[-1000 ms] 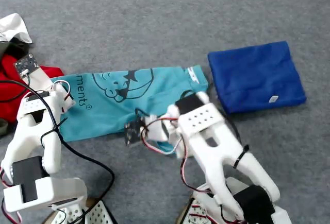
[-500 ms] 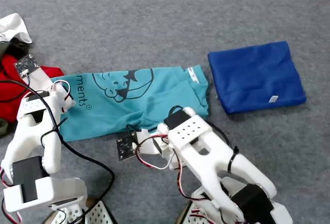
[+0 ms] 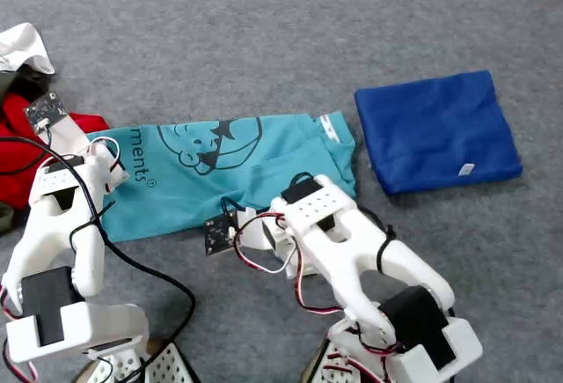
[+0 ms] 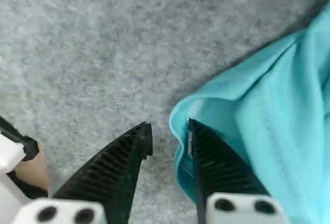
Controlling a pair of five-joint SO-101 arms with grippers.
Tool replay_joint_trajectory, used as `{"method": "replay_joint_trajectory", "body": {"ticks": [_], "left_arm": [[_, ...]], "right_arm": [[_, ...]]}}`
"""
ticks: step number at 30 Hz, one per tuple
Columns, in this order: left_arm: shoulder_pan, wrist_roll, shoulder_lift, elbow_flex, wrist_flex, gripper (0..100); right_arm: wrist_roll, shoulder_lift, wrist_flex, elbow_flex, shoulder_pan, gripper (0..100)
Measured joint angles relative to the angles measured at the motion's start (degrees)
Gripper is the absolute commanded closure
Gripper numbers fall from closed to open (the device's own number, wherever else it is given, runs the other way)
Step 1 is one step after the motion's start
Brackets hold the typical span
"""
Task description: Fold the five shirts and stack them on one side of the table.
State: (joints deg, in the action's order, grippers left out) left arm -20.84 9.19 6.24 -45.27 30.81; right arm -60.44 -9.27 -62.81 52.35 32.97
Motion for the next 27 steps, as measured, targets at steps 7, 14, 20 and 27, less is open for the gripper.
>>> {"method": "replay_joint_trajectory", "body": {"ticks": [7, 14, 20, 27], "left_arm": [[0.0, 0.0, 0.0, 0.0, 0.0, 98], [0.0, 0.0, 0.0, 0.0, 0.0, 98], [0.0, 0.0, 0.0, 0.0, 0.0, 98], [0.0, 0.0, 0.0, 0.0, 0.0, 98]], "right_arm": [[0.09, 0.88, 3.34, -0.79, -0.88, 99.5], [0.09, 0.88, 3.16, -4.13, -4.22, 99.6], [0.09, 0.97, -0.88, -12.22, -5.89, 99.6], [0.09, 8.26, -4.75, -24.35, -6.15, 99.6]]}}
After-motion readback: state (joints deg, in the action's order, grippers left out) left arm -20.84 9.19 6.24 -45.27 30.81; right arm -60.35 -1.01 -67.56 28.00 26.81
